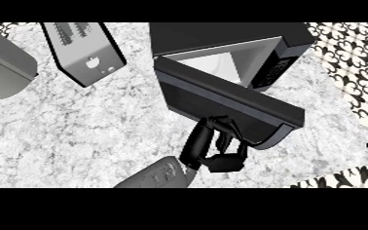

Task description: Pick up the milk, place it into the microwave and close the microwave

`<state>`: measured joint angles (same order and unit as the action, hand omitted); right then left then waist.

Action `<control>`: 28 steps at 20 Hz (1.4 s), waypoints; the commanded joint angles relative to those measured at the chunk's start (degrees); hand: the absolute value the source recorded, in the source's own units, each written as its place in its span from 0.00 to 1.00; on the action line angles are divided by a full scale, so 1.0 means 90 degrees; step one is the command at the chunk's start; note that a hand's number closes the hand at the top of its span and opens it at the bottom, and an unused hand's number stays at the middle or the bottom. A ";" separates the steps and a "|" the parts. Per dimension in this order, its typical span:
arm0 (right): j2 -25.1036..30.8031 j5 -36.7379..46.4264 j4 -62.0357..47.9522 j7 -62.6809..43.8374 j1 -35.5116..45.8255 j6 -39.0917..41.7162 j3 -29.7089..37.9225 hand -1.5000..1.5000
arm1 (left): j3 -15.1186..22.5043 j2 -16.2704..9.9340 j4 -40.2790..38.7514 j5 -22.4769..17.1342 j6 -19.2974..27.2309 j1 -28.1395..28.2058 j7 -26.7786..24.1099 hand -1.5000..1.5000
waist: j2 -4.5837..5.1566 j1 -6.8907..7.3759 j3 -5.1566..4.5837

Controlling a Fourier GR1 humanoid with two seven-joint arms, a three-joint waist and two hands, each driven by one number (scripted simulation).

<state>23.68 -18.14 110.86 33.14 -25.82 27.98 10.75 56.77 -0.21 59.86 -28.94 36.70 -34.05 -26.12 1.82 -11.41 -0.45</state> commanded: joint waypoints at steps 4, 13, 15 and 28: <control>0.0315 -0.0389 0.0105 -0.0203 0.0252 0.0107 0.0286 0.00 | -0.0254 0.0022 -0.0158 -0.0772 0.0667 -0.0731 0.0082 0.00 | 0.0085 -0.0232 0.0012; 0.1138 0.0695 0.0420 -0.0045 0.1019 -0.0610 0.1458 1.00 | -0.0669 0.0023 -0.0480 -0.1564 0.1161 -0.1232 0.0134 0.00 | 0.0180 -0.0484 -0.0004; 0.1182 0.0779 0.0460 -0.0053 0.1147 -0.0692 0.1481 1.00 | -0.0721 0.0023 -0.0544 -0.1703 0.1278 -0.1286 0.0026 0.00 | 0.0220 -0.0500 -0.0004; 0.1511 0.0867 0.0180 -0.0143 0.1711 -0.0781 0.1613 1.00 | -0.0903 0.0023 -0.0974 -0.2388 0.1369 -0.1692 -0.0395 0.00 | 0.0366 -0.0626 0.0022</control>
<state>36.51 -10.57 113.02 32.25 -11.64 21.32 24.75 50.99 -0.08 54.36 -48.21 48.30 -46.22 -29.58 4.60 -16.27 -0.25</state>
